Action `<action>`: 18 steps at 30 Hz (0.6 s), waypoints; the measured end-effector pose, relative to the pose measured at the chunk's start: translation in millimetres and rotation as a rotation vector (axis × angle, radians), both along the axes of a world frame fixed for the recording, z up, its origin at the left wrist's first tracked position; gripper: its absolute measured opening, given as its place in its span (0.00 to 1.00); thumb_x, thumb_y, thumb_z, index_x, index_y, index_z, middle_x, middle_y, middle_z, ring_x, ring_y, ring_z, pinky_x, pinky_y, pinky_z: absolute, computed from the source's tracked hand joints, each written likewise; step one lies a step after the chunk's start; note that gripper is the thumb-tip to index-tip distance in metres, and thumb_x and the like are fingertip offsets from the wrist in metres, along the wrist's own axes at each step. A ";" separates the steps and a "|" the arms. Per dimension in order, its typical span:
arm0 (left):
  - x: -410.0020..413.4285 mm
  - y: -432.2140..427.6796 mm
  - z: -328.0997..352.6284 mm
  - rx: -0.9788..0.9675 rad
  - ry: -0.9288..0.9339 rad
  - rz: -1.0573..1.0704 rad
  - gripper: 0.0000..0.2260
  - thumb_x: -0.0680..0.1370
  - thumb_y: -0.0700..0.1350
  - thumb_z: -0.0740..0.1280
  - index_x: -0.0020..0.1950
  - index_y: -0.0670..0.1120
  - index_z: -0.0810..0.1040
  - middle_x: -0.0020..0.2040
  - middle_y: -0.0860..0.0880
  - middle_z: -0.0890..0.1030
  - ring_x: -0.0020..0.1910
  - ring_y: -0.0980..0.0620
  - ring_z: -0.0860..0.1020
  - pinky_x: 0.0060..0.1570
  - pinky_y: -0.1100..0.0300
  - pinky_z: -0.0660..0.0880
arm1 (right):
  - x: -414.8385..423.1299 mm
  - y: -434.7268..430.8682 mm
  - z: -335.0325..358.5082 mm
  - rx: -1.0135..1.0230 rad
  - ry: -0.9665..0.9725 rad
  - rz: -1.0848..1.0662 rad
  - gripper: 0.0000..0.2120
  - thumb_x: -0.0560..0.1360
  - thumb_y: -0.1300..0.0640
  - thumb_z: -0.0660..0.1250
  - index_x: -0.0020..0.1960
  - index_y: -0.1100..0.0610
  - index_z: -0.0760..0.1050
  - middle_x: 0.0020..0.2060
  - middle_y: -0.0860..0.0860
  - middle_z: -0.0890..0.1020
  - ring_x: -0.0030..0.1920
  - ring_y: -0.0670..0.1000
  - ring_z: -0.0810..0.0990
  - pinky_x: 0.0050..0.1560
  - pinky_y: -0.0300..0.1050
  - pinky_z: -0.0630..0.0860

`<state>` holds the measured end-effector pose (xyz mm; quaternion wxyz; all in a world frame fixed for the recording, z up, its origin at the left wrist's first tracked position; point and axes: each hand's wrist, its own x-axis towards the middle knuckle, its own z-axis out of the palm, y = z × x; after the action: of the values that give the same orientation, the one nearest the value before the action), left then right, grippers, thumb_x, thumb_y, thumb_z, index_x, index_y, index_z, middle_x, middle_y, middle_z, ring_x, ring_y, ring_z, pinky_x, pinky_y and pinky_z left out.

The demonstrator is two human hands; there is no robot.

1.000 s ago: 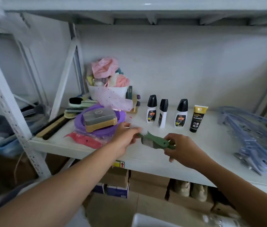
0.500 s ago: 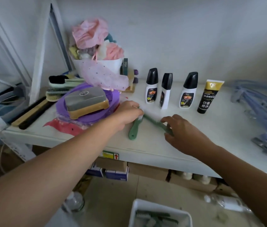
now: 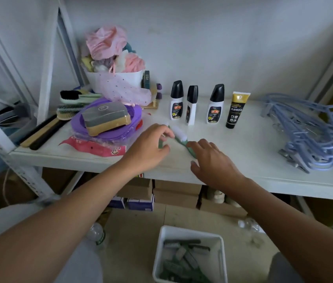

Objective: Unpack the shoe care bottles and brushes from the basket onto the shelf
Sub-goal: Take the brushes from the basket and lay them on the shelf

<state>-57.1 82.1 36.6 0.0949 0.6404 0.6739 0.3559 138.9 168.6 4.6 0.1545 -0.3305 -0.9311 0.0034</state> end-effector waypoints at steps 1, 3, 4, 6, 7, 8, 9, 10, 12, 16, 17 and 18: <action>2.6 -9.4 -1.0 -0.042 -0.001 -0.033 0.12 0.78 0.39 0.68 0.60 0.50 0.77 0.58 0.55 0.77 0.56 0.60 0.78 0.44 0.72 0.71 | 4.4 -5.4 0.9 0.000 0.014 0.017 0.23 0.76 0.54 0.64 0.70 0.52 0.66 0.56 0.52 0.74 0.55 0.55 0.75 0.46 0.50 0.78; 7.2 -26.0 -3.9 -0.134 -0.013 -0.088 0.11 0.79 0.40 0.68 0.60 0.50 0.77 0.56 0.55 0.79 0.53 0.61 0.79 0.44 0.71 0.73 | 13.6 -17.4 2.7 -0.002 0.068 0.063 0.19 0.76 0.55 0.64 0.66 0.52 0.70 0.55 0.51 0.75 0.55 0.54 0.76 0.45 0.51 0.79; 9.0 -32.9 -5.7 -0.182 -0.014 -0.114 0.11 0.79 0.40 0.69 0.60 0.50 0.77 0.55 0.55 0.80 0.52 0.61 0.79 0.46 0.70 0.75 | 18.4 -24.3 2.7 0.008 0.088 0.081 0.17 0.76 0.56 0.64 0.64 0.52 0.71 0.54 0.50 0.76 0.55 0.53 0.76 0.43 0.50 0.79; 10.2 -43.7 -11.6 -0.286 0.034 -0.173 0.10 0.79 0.43 0.69 0.60 0.51 0.78 0.52 0.56 0.81 0.50 0.61 0.80 0.51 0.62 0.78 | 27.6 -38.9 -1.2 0.045 0.090 0.103 0.14 0.75 0.56 0.64 0.61 0.51 0.73 0.52 0.49 0.76 0.53 0.52 0.76 0.39 0.48 0.77; 10.1 -48.3 -15.5 -0.347 0.082 -0.203 0.10 0.79 0.44 0.69 0.61 0.51 0.78 0.52 0.56 0.81 0.51 0.60 0.80 0.53 0.59 0.79 | 32.1 -46.1 -5.2 0.056 0.077 0.112 0.13 0.75 0.56 0.64 0.60 0.51 0.73 0.51 0.49 0.77 0.52 0.52 0.76 0.38 0.46 0.76; 9.4 -52.4 -20.4 -0.406 0.131 -0.229 0.12 0.79 0.45 0.69 0.62 0.52 0.77 0.53 0.56 0.81 0.52 0.60 0.80 0.55 0.57 0.79 | 36.2 -52.7 -11.0 0.053 0.054 0.121 0.13 0.75 0.55 0.63 0.59 0.52 0.74 0.50 0.48 0.77 0.51 0.52 0.76 0.37 0.45 0.75; 9.1 -56.2 -24.9 -0.457 0.176 -0.252 0.14 0.79 0.46 0.69 0.64 0.52 0.77 0.55 0.56 0.81 0.52 0.59 0.80 0.56 0.56 0.78 | 39.7 -58.8 -17.9 0.042 0.024 0.131 0.13 0.75 0.55 0.63 0.59 0.52 0.74 0.49 0.48 0.77 0.51 0.52 0.77 0.36 0.46 0.76; 8.9 -59.5 -29.5 -0.501 0.213 -0.269 0.16 0.79 0.46 0.69 0.66 0.52 0.76 0.56 0.55 0.80 0.53 0.57 0.79 0.57 0.55 0.78 | 42.4 -63.6 -26.8 0.029 -0.015 0.138 0.13 0.74 0.55 0.62 0.59 0.52 0.74 0.49 0.49 0.77 0.50 0.53 0.77 0.36 0.47 0.77; 11.7 -64.8 -35.0 -0.575 0.252 -0.299 0.19 0.79 0.47 0.69 0.70 0.51 0.74 0.60 0.54 0.79 0.55 0.56 0.78 0.59 0.55 0.77 | 46.0 -71.5 -45.6 -0.011 -0.120 0.138 0.14 0.74 0.54 0.60 0.59 0.50 0.73 0.51 0.48 0.77 0.51 0.53 0.78 0.35 0.48 0.78; 21.7 -65.8 -47.2 -0.721 0.308 -0.396 0.24 0.80 0.49 0.68 0.75 0.51 0.67 0.66 0.52 0.75 0.59 0.55 0.76 0.57 0.60 0.73 | 48.1 -81.5 -87.2 -0.196 -0.344 0.068 0.16 0.76 0.55 0.60 0.64 0.49 0.71 0.58 0.48 0.78 0.58 0.52 0.78 0.41 0.45 0.74; 23.5 -64.5 -52.2 -0.758 0.358 -0.425 0.26 0.81 0.49 0.68 0.77 0.50 0.65 0.69 0.51 0.73 0.61 0.54 0.75 0.56 0.60 0.71 | 48.3 -83.3 -97.3 -0.241 -0.401 0.041 0.17 0.77 0.55 0.60 0.65 0.49 0.71 0.59 0.49 0.78 0.58 0.53 0.78 0.42 0.46 0.73; 25.1 -63.3 -57.0 -0.790 0.425 -0.451 0.28 0.81 0.49 0.67 0.79 0.50 0.62 0.71 0.50 0.70 0.62 0.52 0.73 0.55 0.60 0.70 | 48.7 -84.5 -107.8 -0.279 -0.452 0.020 0.17 0.77 0.55 0.60 0.65 0.49 0.71 0.59 0.50 0.78 0.57 0.54 0.79 0.42 0.46 0.72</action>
<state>-32.0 18.8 -20.4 0.2653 0.7438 0.6063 -0.0940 187.6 84.1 -103.2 -0.1043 -0.3318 -0.9357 0.0593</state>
